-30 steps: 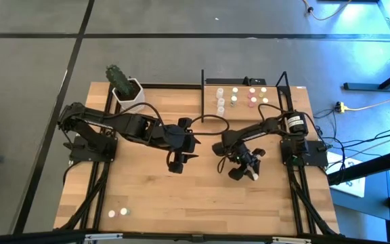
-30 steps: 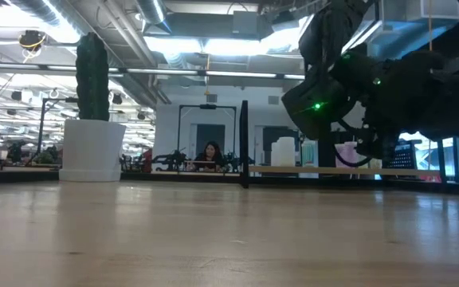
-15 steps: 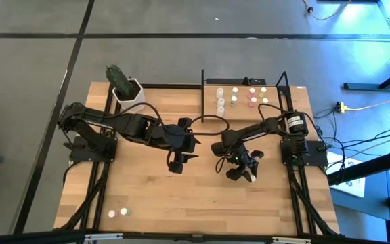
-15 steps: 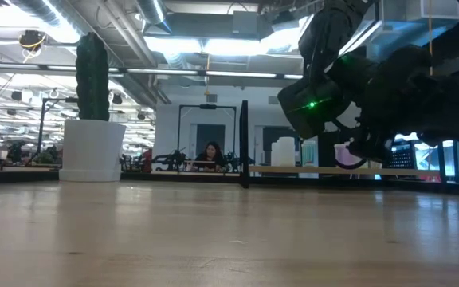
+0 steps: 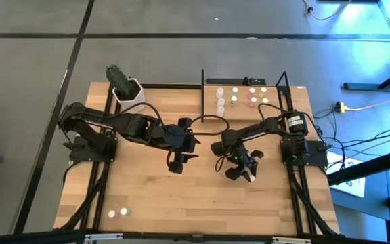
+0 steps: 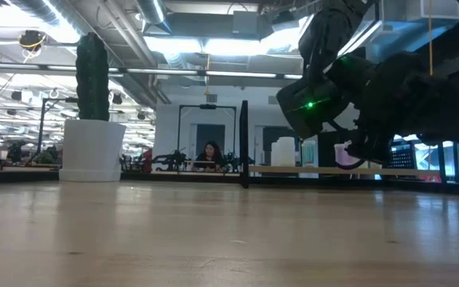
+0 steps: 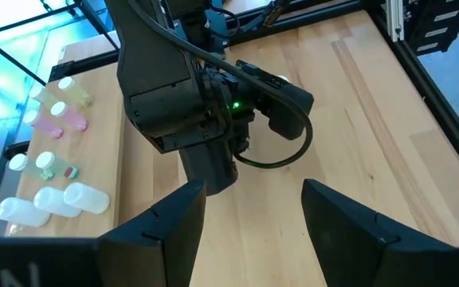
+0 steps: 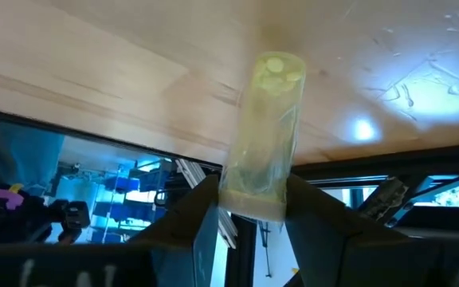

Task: Pick and place medicine bottles onto shelf by color
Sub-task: Put the yellow pill bottle on the shelf aligned with the other yellow pill bottles

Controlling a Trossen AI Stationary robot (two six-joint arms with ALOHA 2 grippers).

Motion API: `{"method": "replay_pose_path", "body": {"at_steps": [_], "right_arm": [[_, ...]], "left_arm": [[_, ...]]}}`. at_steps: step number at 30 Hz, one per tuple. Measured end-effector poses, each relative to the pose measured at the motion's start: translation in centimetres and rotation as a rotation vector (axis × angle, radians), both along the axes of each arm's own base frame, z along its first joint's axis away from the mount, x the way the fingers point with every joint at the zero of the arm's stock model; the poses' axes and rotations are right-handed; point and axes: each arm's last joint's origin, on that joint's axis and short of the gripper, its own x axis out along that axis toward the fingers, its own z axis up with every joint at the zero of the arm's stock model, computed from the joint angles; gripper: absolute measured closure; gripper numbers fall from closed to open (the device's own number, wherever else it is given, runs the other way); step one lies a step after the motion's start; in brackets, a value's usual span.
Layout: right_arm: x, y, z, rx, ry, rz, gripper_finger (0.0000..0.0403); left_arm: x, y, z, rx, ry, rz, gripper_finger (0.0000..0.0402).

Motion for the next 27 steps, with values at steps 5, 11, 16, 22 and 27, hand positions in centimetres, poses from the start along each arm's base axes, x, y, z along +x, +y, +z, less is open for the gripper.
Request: {"method": "replay_pose_path", "body": {"at_steps": [5,11,16,22,27], "right_arm": [[0.2,-0.3,-0.4,-0.002,0.009,-0.022,0.0271],[0.4,-0.7,-0.6,0.001,-0.017,-0.031,0.0271],[0.5,-0.7,-0.6,0.008,-0.034,-0.036,0.0271],[0.6,-0.8,-0.6,0.008,-0.035,-0.04,0.0271],[0.6,-1.0,-0.6,0.018,-0.052,-0.034,0.0253]], "left_arm": [[0.0,0.0,0.0,0.0,0.0,0.0,0.02],[0.0,0.0,0.0,0.0,0.0,0.0,0.02],[0.0,0.0,0.0,0.0,0.0,-0.001,0.02],[0.0,0.0,0.0,0.0,0.0,-0.001,0.02],[0.0,0.0,0.0,0.0,0.0,-0.001,0.02]]}}
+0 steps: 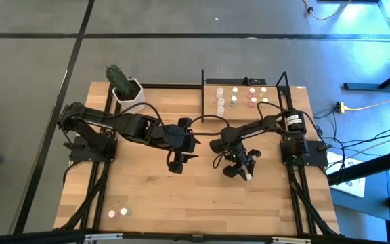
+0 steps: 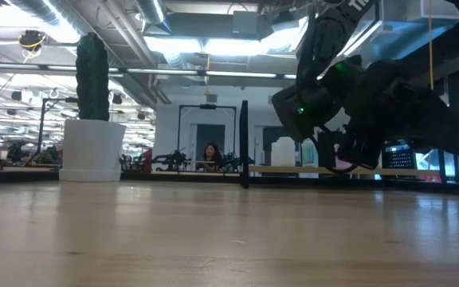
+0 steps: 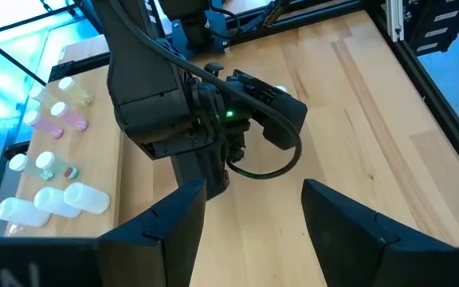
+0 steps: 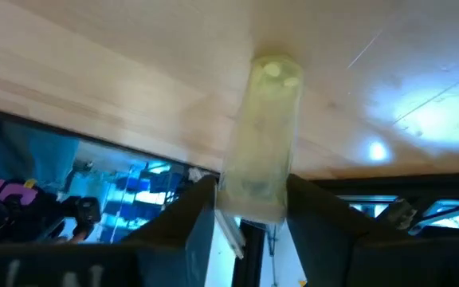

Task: Pick and place medicine bottles onto shelf by color
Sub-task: Put the yellow pill bottle on the shelf aligned with the other yellow pill bottles

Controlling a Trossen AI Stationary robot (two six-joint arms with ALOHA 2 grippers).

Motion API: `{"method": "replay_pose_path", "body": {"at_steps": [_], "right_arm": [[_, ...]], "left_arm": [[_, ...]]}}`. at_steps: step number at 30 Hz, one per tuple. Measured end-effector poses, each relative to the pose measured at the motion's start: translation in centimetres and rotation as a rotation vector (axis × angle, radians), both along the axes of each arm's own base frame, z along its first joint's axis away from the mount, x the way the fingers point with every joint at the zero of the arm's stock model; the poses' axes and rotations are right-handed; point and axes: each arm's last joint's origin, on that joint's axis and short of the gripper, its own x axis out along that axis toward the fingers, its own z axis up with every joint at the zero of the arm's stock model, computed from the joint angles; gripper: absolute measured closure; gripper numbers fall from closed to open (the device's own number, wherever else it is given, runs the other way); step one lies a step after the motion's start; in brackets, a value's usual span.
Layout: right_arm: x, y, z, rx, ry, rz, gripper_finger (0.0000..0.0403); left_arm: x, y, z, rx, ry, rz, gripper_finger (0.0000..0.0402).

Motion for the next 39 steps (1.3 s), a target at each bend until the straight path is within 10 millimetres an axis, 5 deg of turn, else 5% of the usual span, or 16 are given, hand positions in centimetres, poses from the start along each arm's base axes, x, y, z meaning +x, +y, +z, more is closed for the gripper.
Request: {"method": "replay_pose_path", "body": {"at_steps": [11,23,39], "right_arm": [[0.0,-0.1,0.0,0.008,-0.009,0.009,0.0189],[-0.4,-0.9,0.6,0.025,0.016,-0.005,0.0183],[1.9,-3.8,6.2,-0.283,-0.12,0.088,0.0183]], "left_arm": [[0.0,0.0,0.0,0.0,0.0,0.0,0.02],[0.0,0.0,0.0,0.0,0.0,0.0,0.02],[0.0,0.0,0.0,0.0,-0.001,0.0,0.02]]}}
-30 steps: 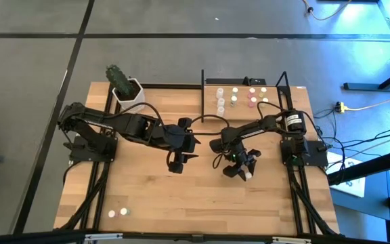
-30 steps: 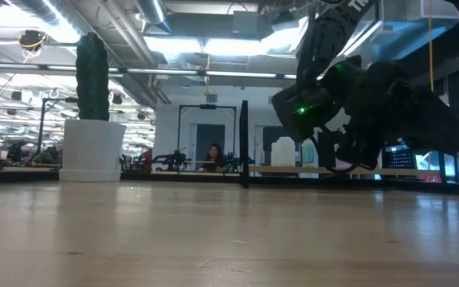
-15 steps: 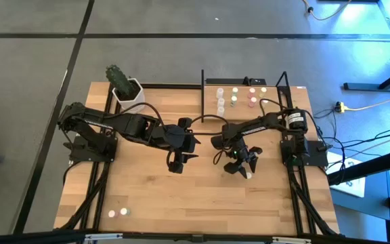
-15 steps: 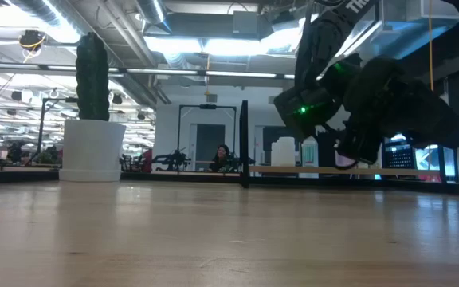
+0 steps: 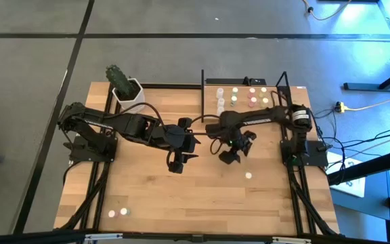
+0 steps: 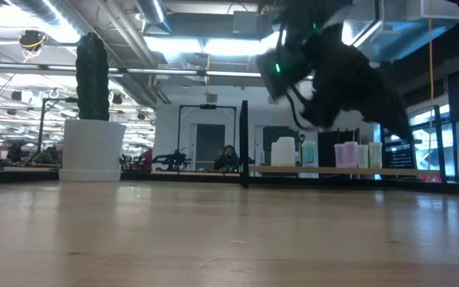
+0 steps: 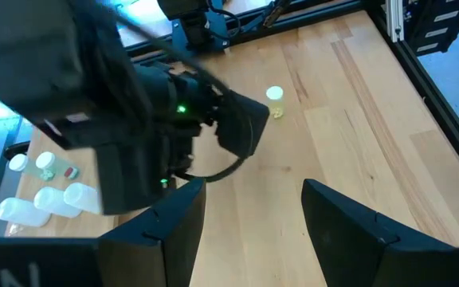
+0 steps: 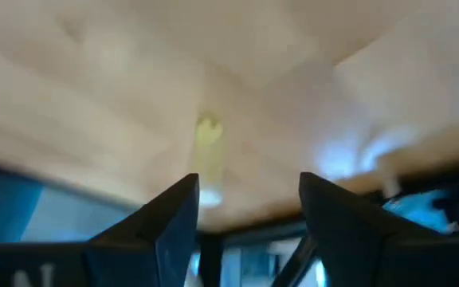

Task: Pick and place medicine bottles onto shelf by color
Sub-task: Put the yellow pill bottle on the shelf aligned with the other yellow pill bottles

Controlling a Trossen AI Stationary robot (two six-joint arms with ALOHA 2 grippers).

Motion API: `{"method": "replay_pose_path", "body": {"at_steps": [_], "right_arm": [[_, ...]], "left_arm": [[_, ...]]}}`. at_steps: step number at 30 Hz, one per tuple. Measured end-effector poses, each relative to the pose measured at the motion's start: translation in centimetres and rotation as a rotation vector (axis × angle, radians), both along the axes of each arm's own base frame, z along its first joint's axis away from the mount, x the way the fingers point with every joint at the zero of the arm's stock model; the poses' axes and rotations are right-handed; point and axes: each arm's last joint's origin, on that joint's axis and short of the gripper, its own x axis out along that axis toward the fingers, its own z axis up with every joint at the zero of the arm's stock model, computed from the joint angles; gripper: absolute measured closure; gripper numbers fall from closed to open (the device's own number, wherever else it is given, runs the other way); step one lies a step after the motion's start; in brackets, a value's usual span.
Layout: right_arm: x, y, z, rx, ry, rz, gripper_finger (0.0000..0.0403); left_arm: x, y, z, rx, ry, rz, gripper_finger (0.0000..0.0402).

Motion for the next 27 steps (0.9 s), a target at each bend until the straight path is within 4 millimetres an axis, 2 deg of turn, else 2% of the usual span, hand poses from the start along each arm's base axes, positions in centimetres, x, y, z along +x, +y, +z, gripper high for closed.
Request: {"method": "replay_pose_path", "body": {"at_steps": [5,10,15,20,27], "right_arm": [[-0.3,0.8,4.2,-0.252,-0.099,-0.027,0.0183],[-2.8,2.5,8.4,-0.406,-0.204,-0.105,0.0183],[-5.9,5.1,12.0,-0.471,-0.36,-0.043,0.0183],[-8.2,8.6,13.7,-0.577,-0.506,0.085,0.0183],[-9.5,13.7,13.3,-0.556,-0.624,0.39,0.0183]], "left_arm": [[0.0,0.0,0.0,0.0,0.0,0.001,0.02],[0.0,0.0,0.0,0.0,-0.001,0.0,0.02],[0.0,0.0,0.0,0.0,-0.001,0.0,0.02],[0.0,0.0,0.0,0.0,-0.001,0.0,0.02],[0.0,0.0,0.0,0.0,-0.001,0.0,0.02]]}}
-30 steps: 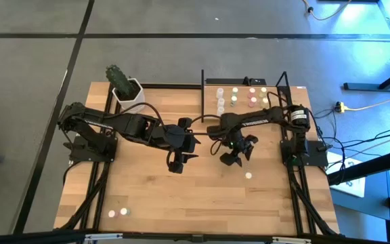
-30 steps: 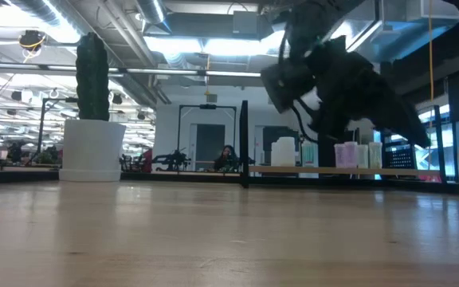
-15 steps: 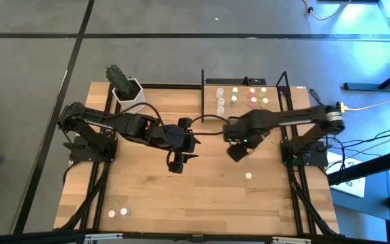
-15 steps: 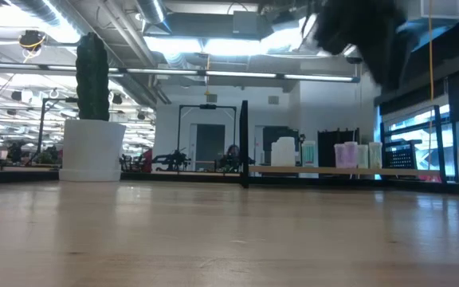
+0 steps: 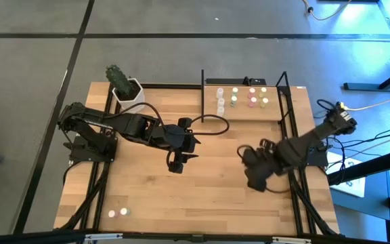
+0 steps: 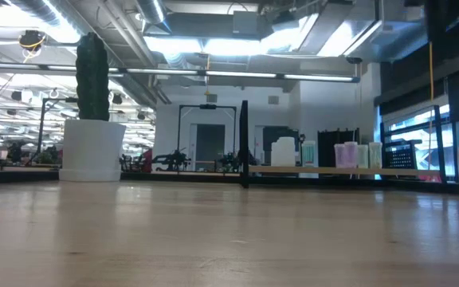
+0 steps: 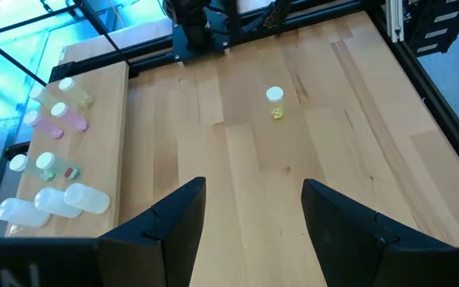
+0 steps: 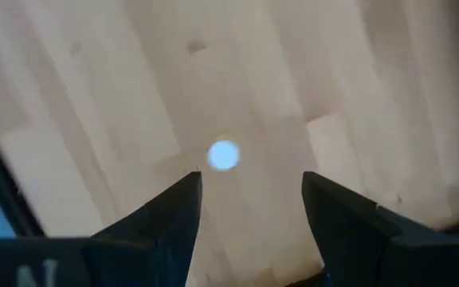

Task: Pick and place medicine bottles onto shelf by color
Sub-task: Put the yellow pill bottle on the shelf aligned with the other yellow pill bottles

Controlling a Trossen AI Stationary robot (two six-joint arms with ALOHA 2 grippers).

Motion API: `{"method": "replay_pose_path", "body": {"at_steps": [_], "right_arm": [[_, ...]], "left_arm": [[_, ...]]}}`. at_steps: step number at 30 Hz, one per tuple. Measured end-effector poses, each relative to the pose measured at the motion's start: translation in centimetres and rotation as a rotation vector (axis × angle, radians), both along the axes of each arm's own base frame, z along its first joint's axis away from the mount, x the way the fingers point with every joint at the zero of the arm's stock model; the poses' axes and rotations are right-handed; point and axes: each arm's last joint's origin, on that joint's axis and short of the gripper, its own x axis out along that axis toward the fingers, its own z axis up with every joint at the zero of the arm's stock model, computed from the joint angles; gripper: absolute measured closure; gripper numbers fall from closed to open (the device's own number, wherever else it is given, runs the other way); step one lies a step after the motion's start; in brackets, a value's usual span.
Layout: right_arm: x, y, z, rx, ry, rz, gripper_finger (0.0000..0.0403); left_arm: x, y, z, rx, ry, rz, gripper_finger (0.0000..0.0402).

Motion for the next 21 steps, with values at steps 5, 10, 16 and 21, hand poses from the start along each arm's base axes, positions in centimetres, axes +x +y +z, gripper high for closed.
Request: {"method": "replay_pose_path", "body": {"at_steps": [5,10,16,21], "right_arm": [[-1.1,2.3,-0.2,-0.043,-0.051,0.086,0.0183],[-2.1,3.0,-2.7,-0.006,-0.06,0.038,0.0183],[-1.9,3.5,-6.1,0.07,-0.078,0.076,0.0183],[-2.2,3.3,-7.5,-0.036,-0.118,0.122,0.0183]], "left_arm": [[0.0,0.0,0.0,0.0,0.0,0.0,0.02],[0.0,0.0,0.0,0.0,0.0,0.0,0.02],[0.0,0.0,0.0,0.0,0.0,0.0,0.02],[0.0,0.0,0.0,0.0,0.0,-0.001,0.02]]}}
